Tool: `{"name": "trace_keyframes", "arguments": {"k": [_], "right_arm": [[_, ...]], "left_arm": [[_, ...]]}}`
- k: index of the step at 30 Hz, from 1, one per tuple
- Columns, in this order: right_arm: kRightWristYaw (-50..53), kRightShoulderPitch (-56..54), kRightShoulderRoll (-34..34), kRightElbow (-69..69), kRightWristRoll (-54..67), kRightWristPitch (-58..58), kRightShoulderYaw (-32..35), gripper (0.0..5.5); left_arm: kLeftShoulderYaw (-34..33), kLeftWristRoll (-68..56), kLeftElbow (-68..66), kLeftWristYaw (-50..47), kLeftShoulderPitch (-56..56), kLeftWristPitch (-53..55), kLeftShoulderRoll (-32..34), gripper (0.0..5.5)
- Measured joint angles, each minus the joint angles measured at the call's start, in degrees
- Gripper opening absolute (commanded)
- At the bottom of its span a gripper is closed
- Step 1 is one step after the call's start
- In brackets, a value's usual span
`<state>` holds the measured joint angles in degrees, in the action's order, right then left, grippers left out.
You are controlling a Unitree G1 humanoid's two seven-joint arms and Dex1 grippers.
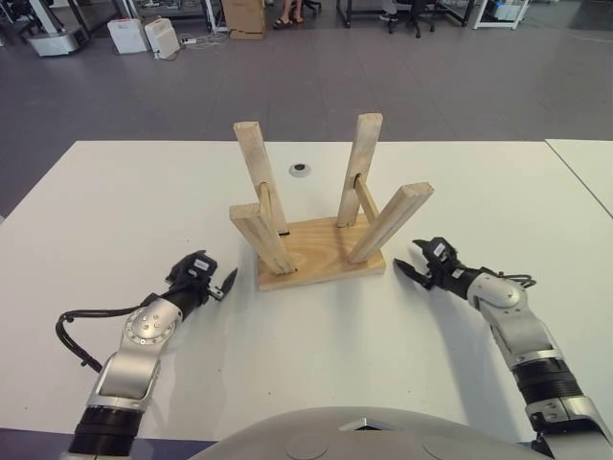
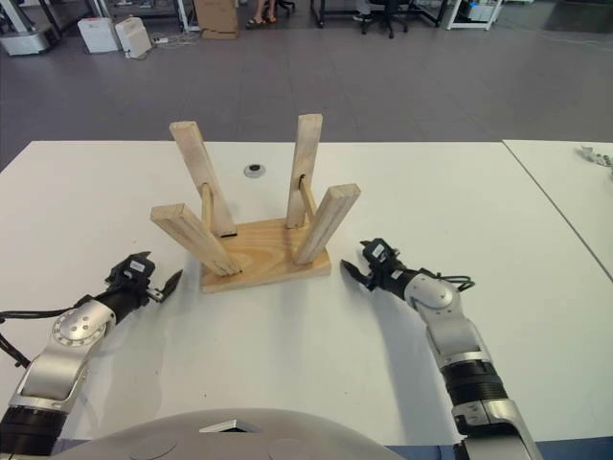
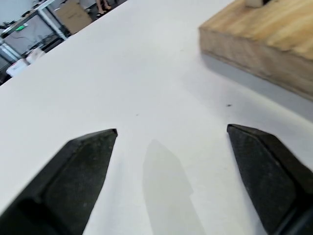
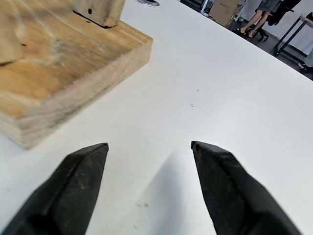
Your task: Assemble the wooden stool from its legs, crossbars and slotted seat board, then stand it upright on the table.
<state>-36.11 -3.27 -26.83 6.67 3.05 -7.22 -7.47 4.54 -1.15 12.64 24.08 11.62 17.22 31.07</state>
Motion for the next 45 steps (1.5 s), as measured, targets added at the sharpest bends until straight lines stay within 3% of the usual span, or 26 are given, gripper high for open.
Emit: {"name": "trace_keyframes", "arguments": {"k": [5, 9, 15, 18, 23, 27, 32, 35, 40, 45], "right_arm": [[1.52, 1.36, 0.82, -7.3, -0.41, -9.28, -0.73, 3.2], [1.53, 4.59, 0.05, -17.82, 0.38, -19.51, -0.59, 3.2], [0.41, 4.78, -3.08, -32.63, 18.36, -37.46, 11.32, 3.2], [-3.82, 1.71, -9.44, -37.33, 25.67, -41.4, 18.06, 3.2], [-7.97, 1.39, -14.32, -39.28, 28.88, -41.81, 20.03, 3.2], [-15.75, 5.22, -21.17, -38.3, 25.48, -34.64, 16.79, 3.2], [-22.43, 7.8, -29.0, -27.65, 14.45, -19.86, 12.16, 3.2], [-27.45, 4.75, -28.33, -26.08, 17.22, -18.17, 10.16, 3.2], [-32.52, -6.17, -21.44, -18.55, 17.14, -15.91, 0.31, 3.2], [-35.77, -9.71, -19.74, -13.92, 14.51, -13.42, -4.54, 2.21]], "left_arm": [[2.05, -0.51, 3.87, 0.71, -3.22, 9.04, -1.42, 4.15], [-0.73, -3.01, 7.67, 0.55, -3.61, 17.26, -2.08, 4.15], [-11.15, -14.42, 19.18, 3.6, -3.55, 24.15, -0.34, 4.15], [-16.61, -21.44, 25.03, 8.66, -3.05, 26.45, 3.53, 4.15], [-19.46, -25.48, 24.17, 13.68, -0.62, 26.63, 6.09, 4.15], [-17.93, -24.8, 19.88, 19.53, 2.56, 22.23, 10.18, 4.15], [-17.29, -17.06, 9.71, 26.82, 5.31, 10.61, 18.48, 4.15], [-14.99, -16.7, 6.6, 32.54, 1.57, 5.92, 20.27, 4.15], [-2.08, -15.04, 0.11, 41.24, -14.0, 1.11, 18.67, 3.96], [3.75, -15.17, -2.61, 46.27, -19.48, 0.69, 16.33, 3.08]]}}
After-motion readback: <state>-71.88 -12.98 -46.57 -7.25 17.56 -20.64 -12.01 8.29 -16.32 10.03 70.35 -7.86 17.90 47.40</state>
